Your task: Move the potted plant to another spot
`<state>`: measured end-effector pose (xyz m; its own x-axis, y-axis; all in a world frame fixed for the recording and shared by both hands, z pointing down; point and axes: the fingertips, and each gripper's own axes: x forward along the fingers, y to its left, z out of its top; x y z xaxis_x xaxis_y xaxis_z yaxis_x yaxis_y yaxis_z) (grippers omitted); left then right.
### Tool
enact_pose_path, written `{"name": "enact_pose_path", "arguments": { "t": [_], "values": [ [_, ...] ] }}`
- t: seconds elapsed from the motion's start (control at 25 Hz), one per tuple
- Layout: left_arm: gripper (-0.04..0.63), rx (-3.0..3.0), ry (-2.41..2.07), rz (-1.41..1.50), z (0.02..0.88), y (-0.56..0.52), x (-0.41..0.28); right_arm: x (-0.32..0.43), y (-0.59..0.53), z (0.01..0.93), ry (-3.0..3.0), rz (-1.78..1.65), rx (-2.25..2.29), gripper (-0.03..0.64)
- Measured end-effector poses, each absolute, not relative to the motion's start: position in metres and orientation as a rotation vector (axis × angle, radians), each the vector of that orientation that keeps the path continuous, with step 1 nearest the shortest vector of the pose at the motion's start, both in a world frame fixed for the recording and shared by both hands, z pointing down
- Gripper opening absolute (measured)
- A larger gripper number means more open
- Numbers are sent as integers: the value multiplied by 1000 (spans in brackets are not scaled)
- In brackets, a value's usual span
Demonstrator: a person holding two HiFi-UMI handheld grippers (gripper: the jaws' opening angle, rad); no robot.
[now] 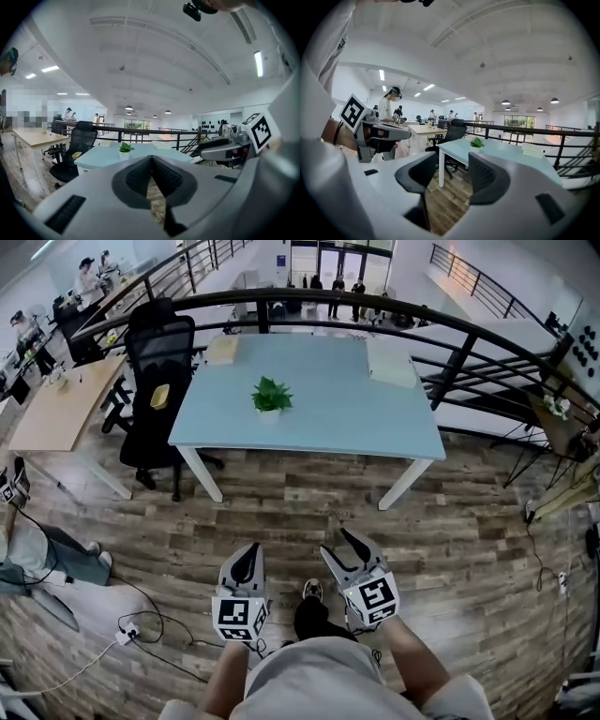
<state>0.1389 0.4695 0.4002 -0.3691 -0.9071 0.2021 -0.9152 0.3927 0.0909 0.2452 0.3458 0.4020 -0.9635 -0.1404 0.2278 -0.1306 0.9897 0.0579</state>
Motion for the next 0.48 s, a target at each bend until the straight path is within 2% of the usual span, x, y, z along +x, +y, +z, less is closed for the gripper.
{"name": "enact_pose_path", "arguments": {
  "t": [0.48],
  "values": [
    [11,1535,-2452,77,401,364,47,146,236,402,-2913,-43,83,257]
  ]
}}
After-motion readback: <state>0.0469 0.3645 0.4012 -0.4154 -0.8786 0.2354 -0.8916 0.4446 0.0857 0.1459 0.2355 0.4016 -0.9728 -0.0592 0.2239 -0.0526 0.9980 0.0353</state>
